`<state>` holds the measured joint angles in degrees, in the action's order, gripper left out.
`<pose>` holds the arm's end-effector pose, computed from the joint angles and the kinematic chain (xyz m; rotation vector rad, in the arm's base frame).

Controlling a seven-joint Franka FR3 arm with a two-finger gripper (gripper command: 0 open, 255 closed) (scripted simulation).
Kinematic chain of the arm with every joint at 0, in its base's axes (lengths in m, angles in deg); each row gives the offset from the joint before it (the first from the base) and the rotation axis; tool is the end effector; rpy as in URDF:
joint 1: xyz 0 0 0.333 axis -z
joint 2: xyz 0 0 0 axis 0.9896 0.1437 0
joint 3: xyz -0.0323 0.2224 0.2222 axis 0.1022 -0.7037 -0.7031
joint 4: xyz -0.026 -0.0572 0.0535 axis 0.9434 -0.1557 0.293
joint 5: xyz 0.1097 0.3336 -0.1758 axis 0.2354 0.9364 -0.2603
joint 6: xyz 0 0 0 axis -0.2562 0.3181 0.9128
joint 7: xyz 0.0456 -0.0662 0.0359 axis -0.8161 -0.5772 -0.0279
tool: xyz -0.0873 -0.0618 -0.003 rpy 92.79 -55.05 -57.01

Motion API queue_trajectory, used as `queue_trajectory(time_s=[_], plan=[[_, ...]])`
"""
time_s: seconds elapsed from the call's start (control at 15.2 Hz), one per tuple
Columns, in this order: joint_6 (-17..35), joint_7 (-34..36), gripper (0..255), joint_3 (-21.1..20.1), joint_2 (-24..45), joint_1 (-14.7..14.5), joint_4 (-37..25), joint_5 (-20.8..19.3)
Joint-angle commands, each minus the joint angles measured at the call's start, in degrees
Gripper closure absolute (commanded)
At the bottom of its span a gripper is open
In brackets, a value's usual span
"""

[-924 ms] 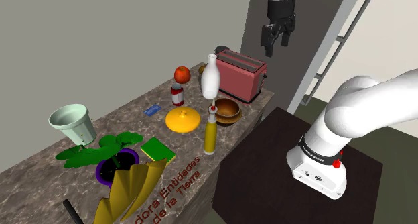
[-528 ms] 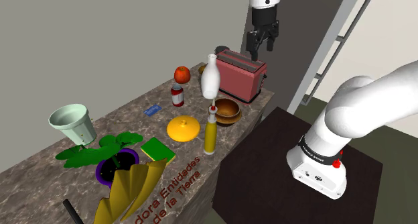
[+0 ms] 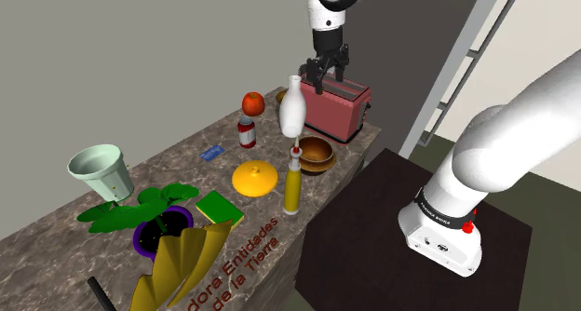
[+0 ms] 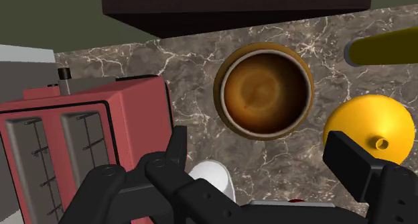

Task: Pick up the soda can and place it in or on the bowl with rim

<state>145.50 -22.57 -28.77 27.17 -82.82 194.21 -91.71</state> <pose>0.4303 0.0386 0.4635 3.0310 -0.0624 -0.2756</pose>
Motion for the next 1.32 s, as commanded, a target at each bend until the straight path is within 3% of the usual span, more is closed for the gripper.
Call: queue_trajectory(time_s=[0.0,0.66,1.25], plan=[[2.6,0.1,0,-0.3,4.3,-0.2,-1.6,0.4],[9.5,0.3,0,-1.7,26.2,-1.6,-16.5,1.5],[9.6,0.2,0,-2.7,46.5,-3.4,-36.7,1.8]])
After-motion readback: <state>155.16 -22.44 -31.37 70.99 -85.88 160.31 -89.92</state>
